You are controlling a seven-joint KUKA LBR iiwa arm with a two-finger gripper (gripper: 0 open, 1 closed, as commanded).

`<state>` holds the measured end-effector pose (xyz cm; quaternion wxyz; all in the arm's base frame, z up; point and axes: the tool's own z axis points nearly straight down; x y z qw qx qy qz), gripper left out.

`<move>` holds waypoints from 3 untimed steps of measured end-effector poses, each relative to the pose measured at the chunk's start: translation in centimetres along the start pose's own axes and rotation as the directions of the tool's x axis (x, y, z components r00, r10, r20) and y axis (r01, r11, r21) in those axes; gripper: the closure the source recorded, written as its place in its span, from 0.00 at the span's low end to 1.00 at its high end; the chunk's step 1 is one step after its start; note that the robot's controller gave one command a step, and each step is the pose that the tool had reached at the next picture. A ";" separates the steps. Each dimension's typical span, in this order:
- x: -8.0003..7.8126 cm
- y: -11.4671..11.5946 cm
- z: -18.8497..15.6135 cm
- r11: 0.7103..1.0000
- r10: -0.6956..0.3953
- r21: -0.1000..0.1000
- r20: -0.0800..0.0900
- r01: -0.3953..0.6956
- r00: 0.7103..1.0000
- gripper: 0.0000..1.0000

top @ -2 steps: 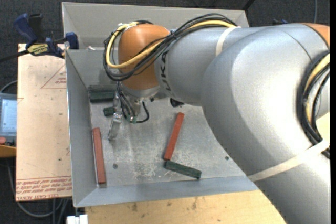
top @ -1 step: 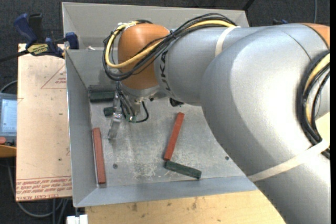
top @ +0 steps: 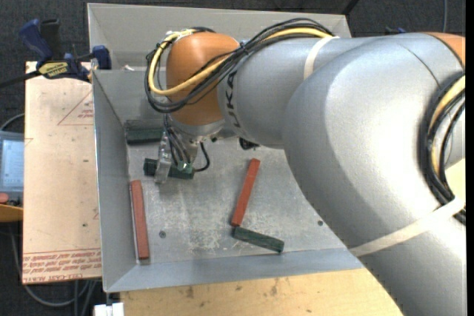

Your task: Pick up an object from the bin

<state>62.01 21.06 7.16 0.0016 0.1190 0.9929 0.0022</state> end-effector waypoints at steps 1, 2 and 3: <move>-0.1 0.1 -4.3 1.000 -0.001 -0.001 0.003 0.001 1.000 1.00; -0.2 0.2 -5.1 1.000 -0.002 0.001 -0.001 0.002 1.000 1.00; -0.3 0.4 -11.5 1.000 -0.003 -0.002 0.005 0.003 1.000 1.00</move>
Offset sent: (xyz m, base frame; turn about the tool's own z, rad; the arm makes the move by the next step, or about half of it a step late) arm -0.0001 -0.0001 0.0405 0.0000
